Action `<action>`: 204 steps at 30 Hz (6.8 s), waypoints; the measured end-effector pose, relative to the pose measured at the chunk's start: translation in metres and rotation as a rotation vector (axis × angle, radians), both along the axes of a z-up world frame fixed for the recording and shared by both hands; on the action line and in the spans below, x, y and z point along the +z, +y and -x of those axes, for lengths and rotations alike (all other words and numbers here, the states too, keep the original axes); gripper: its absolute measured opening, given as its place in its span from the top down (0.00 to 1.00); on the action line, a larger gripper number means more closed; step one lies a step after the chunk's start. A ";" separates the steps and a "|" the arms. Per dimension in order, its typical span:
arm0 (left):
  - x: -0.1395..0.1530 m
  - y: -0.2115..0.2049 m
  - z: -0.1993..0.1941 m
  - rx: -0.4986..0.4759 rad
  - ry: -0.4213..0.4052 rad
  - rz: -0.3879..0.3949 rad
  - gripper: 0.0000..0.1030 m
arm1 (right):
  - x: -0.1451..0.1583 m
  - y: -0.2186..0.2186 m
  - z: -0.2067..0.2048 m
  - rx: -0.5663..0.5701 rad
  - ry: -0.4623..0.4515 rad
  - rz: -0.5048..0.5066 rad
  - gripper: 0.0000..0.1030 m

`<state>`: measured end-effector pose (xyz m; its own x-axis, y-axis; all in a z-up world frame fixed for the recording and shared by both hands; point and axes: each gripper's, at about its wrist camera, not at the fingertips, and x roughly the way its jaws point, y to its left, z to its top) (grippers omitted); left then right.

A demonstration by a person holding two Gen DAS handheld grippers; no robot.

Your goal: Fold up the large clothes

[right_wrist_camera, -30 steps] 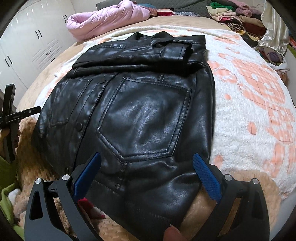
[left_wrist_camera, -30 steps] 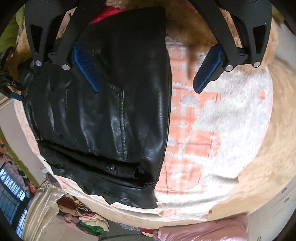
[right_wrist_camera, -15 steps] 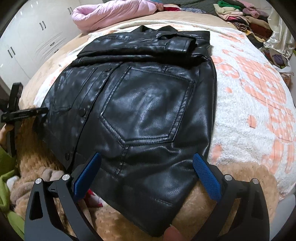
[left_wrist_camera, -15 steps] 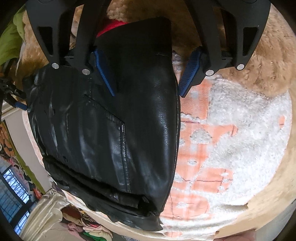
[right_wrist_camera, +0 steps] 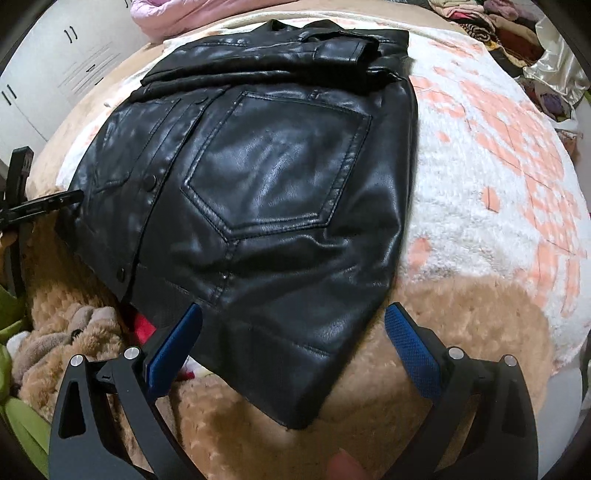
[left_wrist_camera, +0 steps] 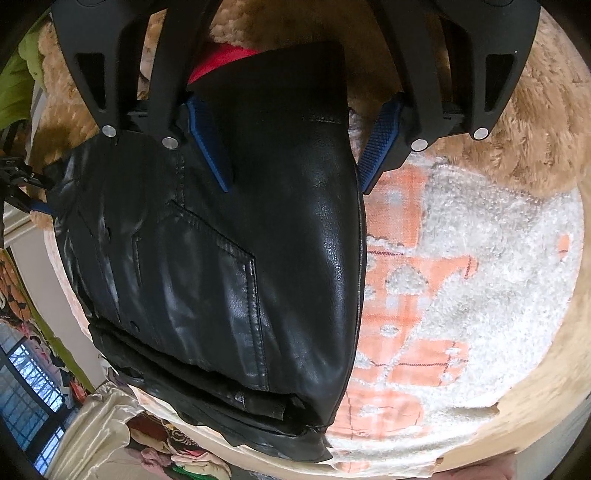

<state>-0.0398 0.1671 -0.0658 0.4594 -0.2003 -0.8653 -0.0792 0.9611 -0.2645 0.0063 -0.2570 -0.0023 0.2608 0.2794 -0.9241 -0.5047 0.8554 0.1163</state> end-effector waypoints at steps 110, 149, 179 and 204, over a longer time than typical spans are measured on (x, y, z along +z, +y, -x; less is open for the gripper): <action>0.074 0.023 -0.254 0.047 -0.201 -0.101 0.87 | 0.024 0.060 -0.321 -0.138 -0.386 -0.172 0.57; 0.051 0.048 -0.309 0.152 -0.274 -0.031 0.83 | -0.008 -0.007 -0.362 -0.523 -0.252 -0.373 0.79; 0.069 0.063 -0.255 0.211 -0.244 0.093 0.11 | 0.002 -0.020 -0.301 -0.473 -0.145 -0.352 0.13; 0.035 0.004 -0.187 0.177 -0.183 0.205 0.43 | -0.005 -0.066 -0.258 -0.504 -0.064 -0.493 0.69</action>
<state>0.1471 0.1706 -0.0309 0.6470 -0.2650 -0.7150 -0.1737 0.8618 -0.4766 0.2643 -0.3225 -0.0077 0.5183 0.4919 -0.6995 -0.0798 0.8422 0.5332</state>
